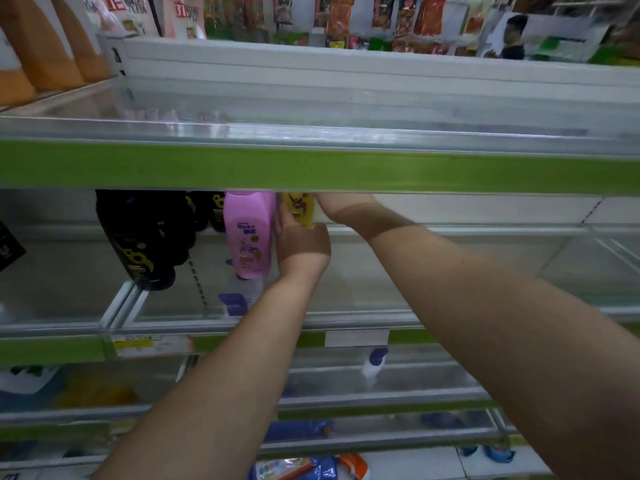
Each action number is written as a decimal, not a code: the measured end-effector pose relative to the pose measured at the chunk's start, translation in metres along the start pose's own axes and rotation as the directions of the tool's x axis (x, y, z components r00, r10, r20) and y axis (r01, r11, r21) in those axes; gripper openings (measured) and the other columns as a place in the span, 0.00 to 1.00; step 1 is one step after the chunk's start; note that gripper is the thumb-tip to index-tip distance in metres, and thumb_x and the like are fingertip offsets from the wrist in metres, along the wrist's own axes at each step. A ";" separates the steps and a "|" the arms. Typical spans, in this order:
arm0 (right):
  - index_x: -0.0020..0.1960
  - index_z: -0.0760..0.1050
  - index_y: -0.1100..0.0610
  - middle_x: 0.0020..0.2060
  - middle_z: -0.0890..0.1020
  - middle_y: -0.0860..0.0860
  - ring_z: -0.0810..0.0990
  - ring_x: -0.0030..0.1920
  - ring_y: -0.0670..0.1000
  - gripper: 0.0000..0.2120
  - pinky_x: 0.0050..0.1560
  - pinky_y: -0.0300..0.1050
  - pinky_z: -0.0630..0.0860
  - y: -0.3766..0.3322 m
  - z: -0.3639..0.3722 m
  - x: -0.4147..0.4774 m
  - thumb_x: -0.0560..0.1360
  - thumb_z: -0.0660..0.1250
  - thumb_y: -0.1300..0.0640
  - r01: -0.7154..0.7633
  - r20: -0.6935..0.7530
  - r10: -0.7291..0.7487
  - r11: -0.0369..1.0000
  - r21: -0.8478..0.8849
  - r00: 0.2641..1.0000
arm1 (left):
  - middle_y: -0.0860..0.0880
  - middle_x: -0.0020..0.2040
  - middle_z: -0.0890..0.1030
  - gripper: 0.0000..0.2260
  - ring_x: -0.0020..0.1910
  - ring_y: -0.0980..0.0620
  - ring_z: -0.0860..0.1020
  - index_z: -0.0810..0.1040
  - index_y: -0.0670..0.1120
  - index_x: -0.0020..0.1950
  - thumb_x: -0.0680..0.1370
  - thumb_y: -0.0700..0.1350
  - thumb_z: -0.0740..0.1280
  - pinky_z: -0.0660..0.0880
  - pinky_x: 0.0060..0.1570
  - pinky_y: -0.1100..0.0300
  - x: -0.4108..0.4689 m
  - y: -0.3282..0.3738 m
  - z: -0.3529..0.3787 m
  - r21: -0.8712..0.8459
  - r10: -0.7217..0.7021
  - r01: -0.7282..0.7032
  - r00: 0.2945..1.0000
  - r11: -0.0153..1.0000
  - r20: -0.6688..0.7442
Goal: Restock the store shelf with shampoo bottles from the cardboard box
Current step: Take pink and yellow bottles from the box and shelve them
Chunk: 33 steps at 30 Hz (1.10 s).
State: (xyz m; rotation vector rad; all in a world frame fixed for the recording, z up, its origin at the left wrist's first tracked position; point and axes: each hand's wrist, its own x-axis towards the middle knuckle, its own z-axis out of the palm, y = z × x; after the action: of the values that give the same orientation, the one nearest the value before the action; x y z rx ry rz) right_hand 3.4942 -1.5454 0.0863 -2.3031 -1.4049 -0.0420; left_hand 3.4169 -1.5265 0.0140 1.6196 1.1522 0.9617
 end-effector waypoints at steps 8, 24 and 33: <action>0.52 0.84 0.56 0.48 0.86 0.53 0.82 0.52 0.53 0.15 0.46 0.42 0.73 0.031 -0.011 -0.070 0.77 0.69 0.45 -0.217 0.034 0.219 0.915 0.339 0.975 | 0.43 0.65 0.79 0.25 0.62 0.42 0.77 0.74 0.45 0.68 0.73 0.53 0.65 0.74 0.61 0.52 -0.028 0.011 -0.001 0.021 0.019 -0.021 0.996 1.000 0.092; 0.44 0.80 0.54 0.38 0.84 0.55 0.82 0.33 0.51 0.04 0.29 0.33 0.73 0.175 -0.059 -0.316 0.78 0.69 0.58 -0.318 0.214 0.239 0.610 0.726 0.947 | 0.50 0.45 0.83 0.11 0.44 0.54 0.80 0.82 0.50 0.50 0.73 0.37 0.66 0.76 0.52 0.63 -0.266 -0.010 0.028 -0.047 0.223 -0.219 0.969 0.975 0.106; 0.46 0.82 0.56 0.41 0.86 0.54 0.85 0.38 0.52 0.05 0.34 0.40 0.76 0.281 -0.003 -0.429 0.78 0.68 0.57 -0.554 0.458 0.320 0.579 0.599 0.829 | 0.53 0.44 0.81 0.10 0.44 0.53 0.79 0.81 0.49 0.54 0.76 0.37 0.67 0.76 0.52 0.59 -0.389 -0.102 0.085 0.116 -0.159 0.131 0.946 0.985 0.284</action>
State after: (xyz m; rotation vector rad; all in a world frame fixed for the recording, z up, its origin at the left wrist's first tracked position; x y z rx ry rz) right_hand 3.5272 -2.0151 -0.1159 -1.9206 -0.6861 0.9034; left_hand 3.3672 -1.9030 -0.1436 1.6621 1.1062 0.5565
